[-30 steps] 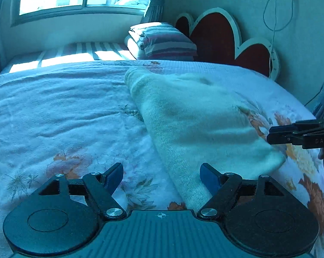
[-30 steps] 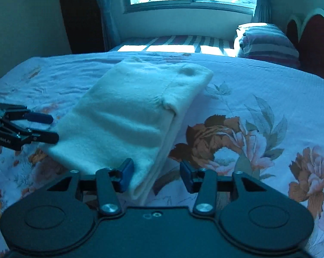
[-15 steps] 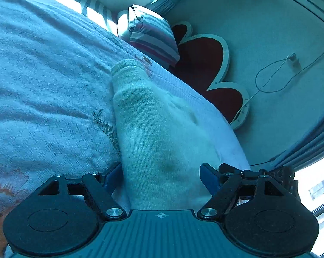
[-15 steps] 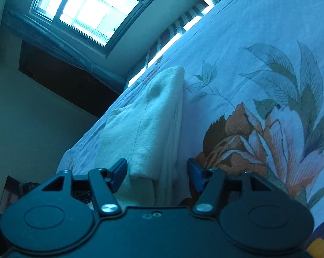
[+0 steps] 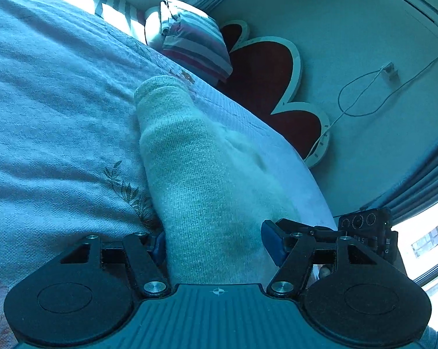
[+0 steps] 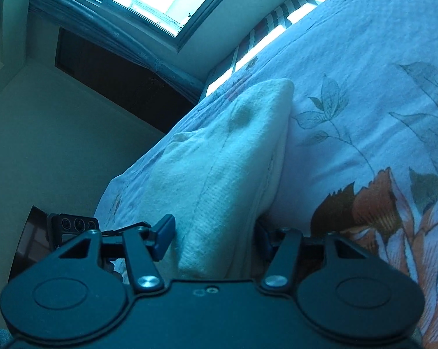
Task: Fold small clothes
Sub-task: 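Lift the gripped end over the sweater and open both tools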
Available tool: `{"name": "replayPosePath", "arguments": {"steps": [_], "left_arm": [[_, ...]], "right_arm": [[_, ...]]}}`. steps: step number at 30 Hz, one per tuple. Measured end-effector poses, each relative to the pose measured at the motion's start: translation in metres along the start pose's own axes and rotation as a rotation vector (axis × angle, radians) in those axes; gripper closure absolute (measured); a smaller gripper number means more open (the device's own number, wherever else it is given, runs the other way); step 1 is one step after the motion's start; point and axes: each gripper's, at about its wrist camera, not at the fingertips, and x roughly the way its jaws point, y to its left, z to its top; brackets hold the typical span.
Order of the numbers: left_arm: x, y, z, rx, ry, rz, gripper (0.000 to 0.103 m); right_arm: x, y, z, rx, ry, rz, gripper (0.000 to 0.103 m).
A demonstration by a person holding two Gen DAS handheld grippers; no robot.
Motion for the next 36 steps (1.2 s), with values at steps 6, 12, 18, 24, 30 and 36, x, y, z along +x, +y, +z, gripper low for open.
{"name": "replayPosePath", "arguments": {"steps": [6, 12, 18, 24, 30, 36], "left_arm": [[-0.005, -0.026, 0.002, 0.078, -0.021, 0.118, 0.065], [-0.032, -0.051, 0.013, 0.117, -0.073, 0.116, 0.067], [-0.076, -0.066, 0.021, 0.143, -0.127, 0.132, 0.067], [-0.13, -0.062, 0.02, 0.148, -0.197, 0.165, 0.067], [-0.181, -0.036, 0.015, 0.134, -0.24, 0.201, 0.067], [-0.227, 0.0, 0.009, 0.099, -0.264, 0.245, 0.067]], "right_arm": [[0.003, 0.018, -0.007, -0.067, -0.04, -0.082, 0.07], [-0.014, 0.053, -0.013, -0.143, -0.101, -0.069, 0.071], [-0.021, 0.089, -0.015, -0.191, -0.132, -0.034, 0.071], [-0.006, 0.129, -0.017, -0.237, -0.124, 0.01, 0.071], [0.031, 0.161, -0.023, -0.272, -0.087, 0.042, 0.071], [0.077, 0.196, -0.04, -0.275, -0.045, 0.061, 0.071]]}}
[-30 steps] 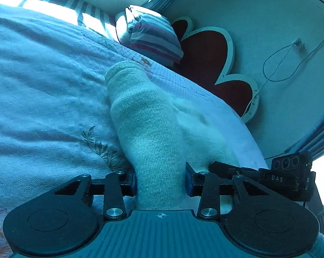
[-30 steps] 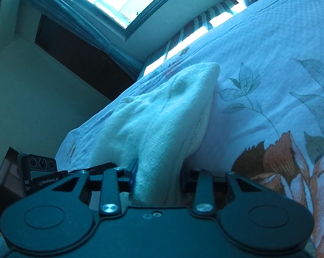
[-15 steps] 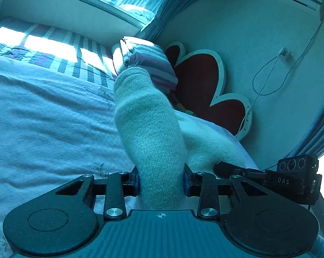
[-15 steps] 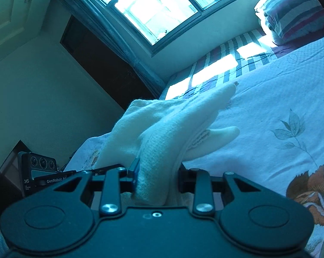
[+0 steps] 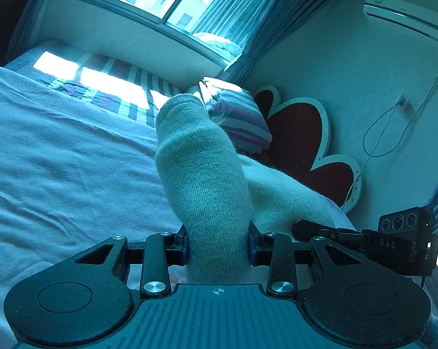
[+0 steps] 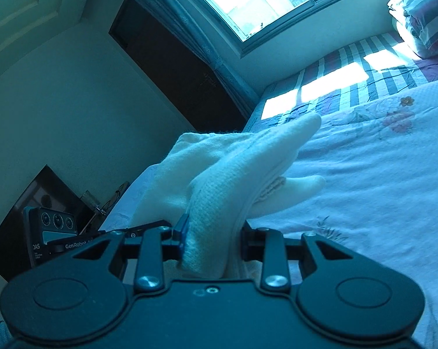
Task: Fold small clothes
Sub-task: 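Lift the gripped end over the sweater and open both tools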
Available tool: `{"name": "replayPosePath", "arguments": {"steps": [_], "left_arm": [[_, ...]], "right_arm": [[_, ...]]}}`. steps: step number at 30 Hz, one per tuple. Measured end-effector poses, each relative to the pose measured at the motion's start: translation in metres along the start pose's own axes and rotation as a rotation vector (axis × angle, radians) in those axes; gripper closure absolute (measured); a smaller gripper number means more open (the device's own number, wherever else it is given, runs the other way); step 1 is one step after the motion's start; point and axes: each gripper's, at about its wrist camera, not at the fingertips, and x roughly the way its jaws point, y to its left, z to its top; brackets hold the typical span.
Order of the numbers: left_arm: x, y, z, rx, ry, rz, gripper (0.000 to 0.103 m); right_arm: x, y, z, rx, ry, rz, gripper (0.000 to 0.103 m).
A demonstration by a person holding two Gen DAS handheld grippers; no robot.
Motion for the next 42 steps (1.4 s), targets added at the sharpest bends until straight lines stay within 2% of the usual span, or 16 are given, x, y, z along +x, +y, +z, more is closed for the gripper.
{"name": "replayPosePath", "arguments": {"steps": [7, 11, 16, 17, 19, 22, 24, 28, 29, 31, 32, 33, 35, 38, 40, 42], "left_arm": [[-0.023, 0.055, 0.002, -0.028, 0.004, 0.051, 0.067], [-0.021, 0.09, -0.002, -0.063, 0.038, 0.076, 0.067], [0.002, 0.147, -0.026, -0.189, 0.139, 0.085, 0.066], [0.004, 0.157, -0.031, -0.228, 0.129, 0.051, 0.064], [0.004, 0.166, -0.035, -0.285, 0.123, 0.012, 0.063], [-0.001, 0.158, -0.038, -0.264, 0.123, 0.023, 0.058], [-0.008, 0.152, -0.042, -0.251, 0.129, 0.025, 0.055], [-0.022, 0.148, -0.058, -0.255, 0.143, 0.006, 0.053], [-0.022, 0.149, -0.06, -0.261, 0.155, 0.002, 0.053], [-0.016, 0.148, -0.063, -0.27, 0.151, -0.001, 0.053], [-0.013, 0.153, -0.061, -0.285, 0.146, -0.005, 0.053], [-0.01, 0.155, -0.06, -0.307, 0.144, -0.007, 0.053], [-0.009, 0.156, -0.058, -0.352, 0.141, -0.031, 0.053], [-0.019, 0.147, -0.057, -0.344, 0.161, -0.03, 0.053], [-0.02, 0.141, -0.06, -0.29, 0.22, 0.069, 0.053], [-0.02, 0.135, -0.065, -0.211, 0.219, 0.095, 0.053]], "right_arm": [[0.053, 0.026, -0.013, 0.007, 0.054, 0.025, 0.071], [0.083, 0.033, -0.02, 0.025, 0.09, 0.029, 0.071], [0.12, 0.023, -0.04, 0.088, 0.157, 0.005, 0.071], [0.127, 0.019, -0.046, 0.109, 0.173, -0.005, 0.071], [0.131, 0.012, -0.054, 0.139, 0.174, -0.039, 0.066], [0.117, 0.01, -0.057, 0.154, 0.147, -0.055, 0.051], [0.097, 0.009, -0.057, 0.135, 0.119, -0.073, 0.031], [0.073, -0.006, -0.071, 0.194, 0.178, -0.041, 0.031], [0.073, -0.008, -0.076, 0.209, 0.205, -0.029, 0.035], [0.076, -0.009, -0.085, 0.223, 0.224, -0.018, 0.049], [0.081, -0.011, -0.087, 0.273, 0.251, -0.012, 0.075], [0.087, -0.015, -0.091, 0.346, 0.276, -0.013, 0.081], [0.083, -0.02, -0.099, 0.467, 0.25, -0.013, 0.084], [0.066, -0.02, -0.112, 0.638, 0.232, 0.013, 0.086], [0.053, -0.01, -0.121, 0.716, 0.219, 0.017, 0.088], [0.048, -0.004, -0.132, 0.74, 0.228, -0.024, 0.088]]}}
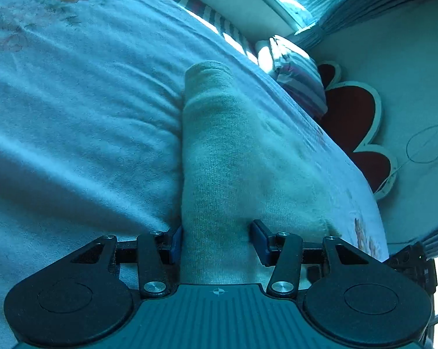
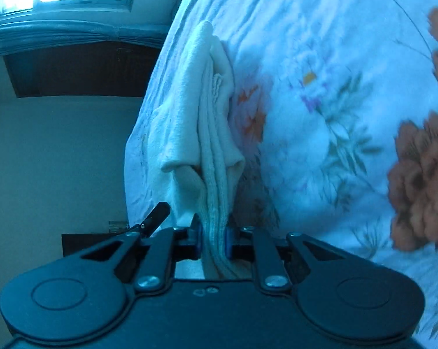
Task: Fold small clothes
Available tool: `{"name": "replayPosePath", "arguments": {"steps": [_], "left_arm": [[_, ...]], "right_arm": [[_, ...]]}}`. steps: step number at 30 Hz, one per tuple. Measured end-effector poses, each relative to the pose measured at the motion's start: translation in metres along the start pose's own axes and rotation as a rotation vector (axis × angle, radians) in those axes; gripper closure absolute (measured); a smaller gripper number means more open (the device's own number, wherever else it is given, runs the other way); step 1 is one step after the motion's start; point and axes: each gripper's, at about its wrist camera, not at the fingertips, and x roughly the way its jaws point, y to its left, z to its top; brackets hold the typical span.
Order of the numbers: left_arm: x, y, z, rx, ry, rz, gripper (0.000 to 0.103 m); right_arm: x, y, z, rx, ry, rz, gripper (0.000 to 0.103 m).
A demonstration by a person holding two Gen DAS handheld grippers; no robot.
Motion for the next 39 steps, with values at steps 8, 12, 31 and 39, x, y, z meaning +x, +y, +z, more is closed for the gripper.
{"name": "replayPosePath", "arguments": {"steps": [8, 12, 31, 39], "left_arm": [[-0.036, -0.023, 0.024, 0.163, -0.153, 0.093, 0.042], [-0.019, -0.03, 0.042, 0.207, -0.155, 0.048, 0.042], [-0.051, -0.061, -0.068, 0.471, -0.113, 0.311, 0.066], [-0.124, -0.09, -0.107, 0.395, -0.273, 0.438, 0.027]], "right_arm": [[-0.037, 0.05, -0.013, -0.406, -0.267, -0.264, 0.068], [-0.017, 0.095, -0.005, -0.671, -0.289, -0.24, 0.09], [0.022, 0.085, -0.093, -0.982, -0.088, -0.452, 0.103], [-0.052, 0.076, -0.104, -0.906, -0.284, -0.492, 0.071]]}}
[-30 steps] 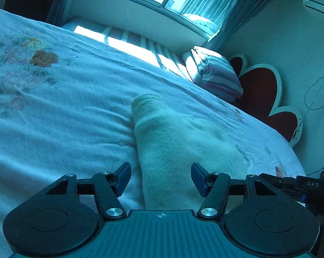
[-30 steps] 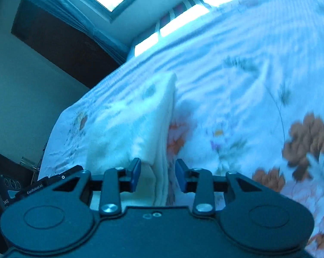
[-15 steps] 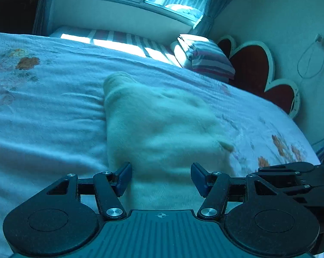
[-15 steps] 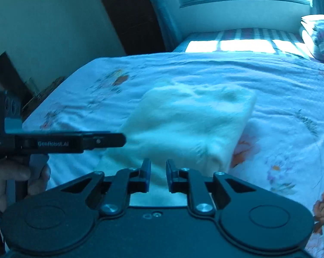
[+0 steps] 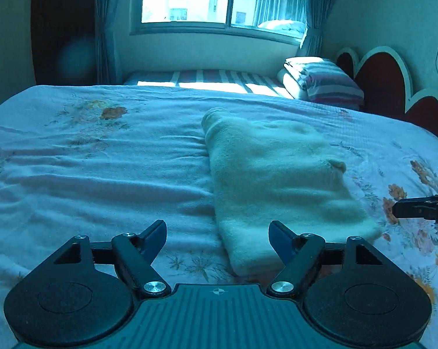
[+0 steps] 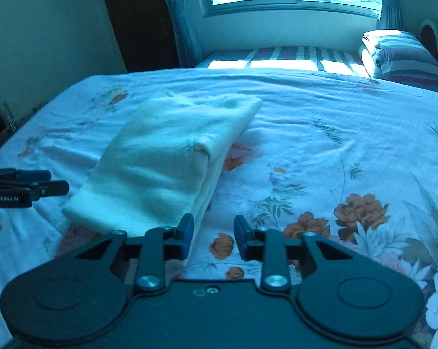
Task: Fold small clothes
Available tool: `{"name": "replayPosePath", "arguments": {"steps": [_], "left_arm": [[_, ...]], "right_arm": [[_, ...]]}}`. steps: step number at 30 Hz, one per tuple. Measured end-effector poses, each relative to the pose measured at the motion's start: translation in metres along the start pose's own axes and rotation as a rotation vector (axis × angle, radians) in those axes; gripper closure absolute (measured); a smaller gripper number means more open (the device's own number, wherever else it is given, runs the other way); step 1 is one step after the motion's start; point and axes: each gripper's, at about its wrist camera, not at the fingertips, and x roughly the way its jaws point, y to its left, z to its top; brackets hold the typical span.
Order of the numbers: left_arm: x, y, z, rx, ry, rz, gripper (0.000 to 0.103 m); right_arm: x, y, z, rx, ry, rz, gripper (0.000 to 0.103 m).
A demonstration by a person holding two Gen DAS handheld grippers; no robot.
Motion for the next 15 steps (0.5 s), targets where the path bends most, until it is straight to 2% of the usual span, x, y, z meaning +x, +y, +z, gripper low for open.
{"name": "replayPosePath", "arguments": {"steps": [1, 2, 3, 4, 5, 6, 7, 10, 12, 15], "left_arm": [[-0.012, -0.007, -0.003, -0.013, -0.012, -0.002, 0.022], [-0.025, -0.015, -0.006, -0.025, -0.034, 0.0, 0.006], [-0.043, -0.026, -0.011, -0.033, -0.073, 0.007, 0.0], [-0.057, -0.036, -0.015, -0.033, -0.097, 0.009, 0.0], [-0.071, -0.046, -0.018, -0.032, -0.108, 0.009, 0.0], [-0.082, -0.054, -0.021, -0.031, -0.119, 0.015, 0.0], [-0.096, -0.064, -0.025, -0.031, -0.13, 0.026, 0.0], [-0.133, -0.087, -0.036, -0.032, -0.14, 0.037, 0.0], [-0.158, -0.099, -0.045, -0.029, -0.148, 0.043, 0.0], [-0.197, -0.119, -0.062, -0.025, -0.173, 0.055, 0.0]], "right_arm": [[-0.011, 0.0, -0.002, 0.025, -0.013, 0.016, 0.071], [-0.022, 0.002, -0.004, 0.04, -0.026, 0.023, 0.071], [-0.033, 0.005, -0.007, 0.045, -0.037, 0.023, 0.069], [-0.048, 0.009, -0.01, 0.045, -0.057, 0.02, 0.065], [-0.062, 0.013, -0.014, 0.046, -0.079, 0.014, 0.046], [-0.074, 0.016, -0.018, 0.043, -0.1, 0.004, 0.021], [-0.093, 0.019, -0.023, 0.033, -0.131, -0.016, 0.014], [-0.137, 0.029, -0.04, -0.032, -0.171, -0.043, 0.008], [-0.166, 0.037, -0.052, -0.074, -0.188, -0.069, 0.0], [-0.206, 0.047, -0.07, -0.121, -0.223, -0.101, 0.0]]}}
